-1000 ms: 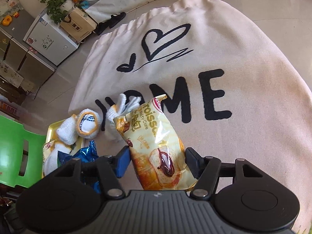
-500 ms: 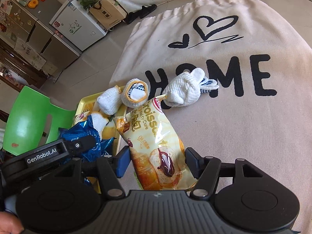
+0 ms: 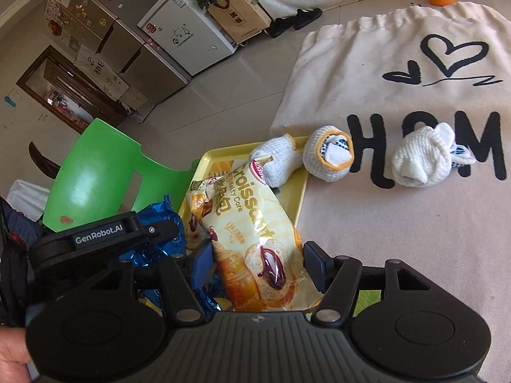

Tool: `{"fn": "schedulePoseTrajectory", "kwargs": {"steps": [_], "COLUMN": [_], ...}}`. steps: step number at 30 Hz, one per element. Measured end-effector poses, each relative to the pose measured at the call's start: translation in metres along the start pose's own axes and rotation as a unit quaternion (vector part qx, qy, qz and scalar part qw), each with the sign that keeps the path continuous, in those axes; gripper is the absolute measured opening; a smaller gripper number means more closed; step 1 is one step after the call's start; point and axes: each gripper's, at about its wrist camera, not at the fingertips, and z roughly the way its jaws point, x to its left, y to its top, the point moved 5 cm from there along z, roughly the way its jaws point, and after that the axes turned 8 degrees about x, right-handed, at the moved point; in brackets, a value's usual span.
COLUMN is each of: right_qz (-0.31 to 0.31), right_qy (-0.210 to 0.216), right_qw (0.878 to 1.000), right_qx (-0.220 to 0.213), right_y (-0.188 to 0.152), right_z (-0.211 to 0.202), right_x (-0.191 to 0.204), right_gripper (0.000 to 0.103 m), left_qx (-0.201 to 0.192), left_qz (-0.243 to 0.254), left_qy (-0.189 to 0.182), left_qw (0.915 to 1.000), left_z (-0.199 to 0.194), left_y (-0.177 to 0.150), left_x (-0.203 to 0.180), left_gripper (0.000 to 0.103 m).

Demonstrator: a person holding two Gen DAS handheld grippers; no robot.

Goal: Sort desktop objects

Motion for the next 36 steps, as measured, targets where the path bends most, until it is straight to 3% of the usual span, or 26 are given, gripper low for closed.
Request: {"fn": "schedulePoseTrajectory", "kwargs": {"steps": [10, 14, 17, 24, 27, 31, 36], "right_qz": [-0.002, -0.014, -0.001, 0.069, 0.056, 0.064, 0.055], "right_qy": [0.049, 0.051, 0.063, 0.012, -0.068, -0.106, -0.107], "right_qw": [0.999, 0.998, 0.998, 0.996, 0.994, 0.990, 0.992], "right_qx": [0.016, 0.042, 0.009, -0.054, -0.071, -0.067, -0.046], "right_y": [0.012, 0.011, 0.019, 0.057, 0.071, 0.081, 0.085], "right_z": [0.052, 0.066, 0.056, 0.041, 0.039, 0.050, 0.073], "right_x": [0.041, 0.050, 0.042, -0.012, -0.029, -0.047, -0.058], "right_gripper": [0.062, 0.067, 0.068, 0.068, 0.068, 0.068, 0.067], "left_qx": [-0.012, -0.011, -0.023, -0.021, -0.014, -0.003, 0.006], "left_qz": [-0.076, -0.083, -0.082, -0.069, -0.054, -0.048, -0.039], "left_qy": [0.040, 0.049, 0.051, 0.012, 0.003, -0.013, -0.023], "left_qw": [0.9962, 0.9953, 0.9951, 0.9973, 0.9984, 0.9988, 0.9990], "left_z": [0.007, 0.006, 0.001, -0.004, -0.003, -0.002, 0.001], "left_y": [0.016, 0.015, 0.015, 0.011, 0.010, 0.007, 0.005], "left_x": [0.049, 0.054, 0.050, 0.031, 0.020, 0.009, 0.001], "left_gripper": [0.060, 0.084, 0.088, 0.089, 0.092, 0.092, 0.094]}}
